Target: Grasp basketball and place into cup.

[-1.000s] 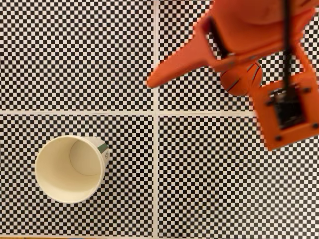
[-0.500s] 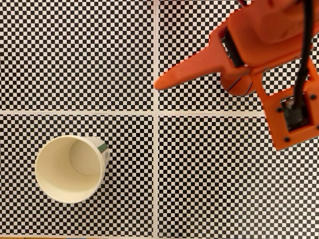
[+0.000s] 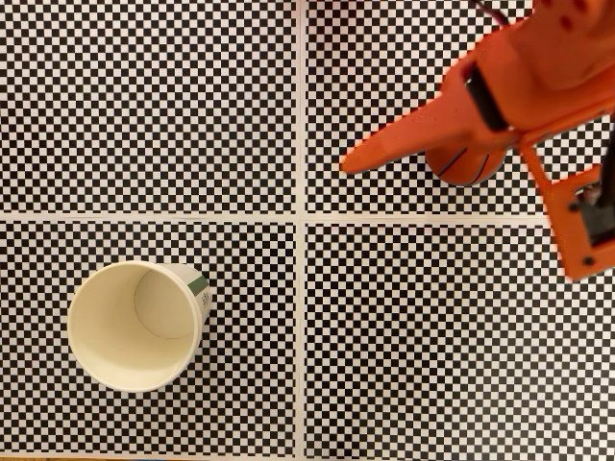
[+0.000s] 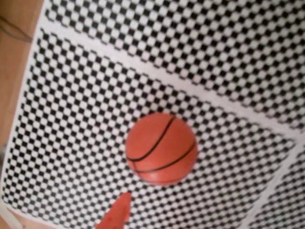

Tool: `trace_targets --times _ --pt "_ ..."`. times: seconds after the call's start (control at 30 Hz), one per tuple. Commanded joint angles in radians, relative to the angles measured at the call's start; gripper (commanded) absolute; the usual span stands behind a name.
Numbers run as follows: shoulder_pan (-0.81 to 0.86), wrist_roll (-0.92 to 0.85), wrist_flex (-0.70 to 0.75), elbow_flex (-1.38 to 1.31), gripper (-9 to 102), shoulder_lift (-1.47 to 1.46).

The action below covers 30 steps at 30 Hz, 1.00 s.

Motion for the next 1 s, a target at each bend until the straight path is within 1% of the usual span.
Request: trace_targets --times 0.0,0.33,0.5,0.97 --pt "-0.015 0.028 -0.026 0.032 97 0.038" --pt "-0.087 0.097 -0.046 0.106 97 0.089" --pt "-0.118 0.121 -0.086 0.153 97 0.112" --pt "-0.129 0.149 -0.192 0.172 98 0.055"
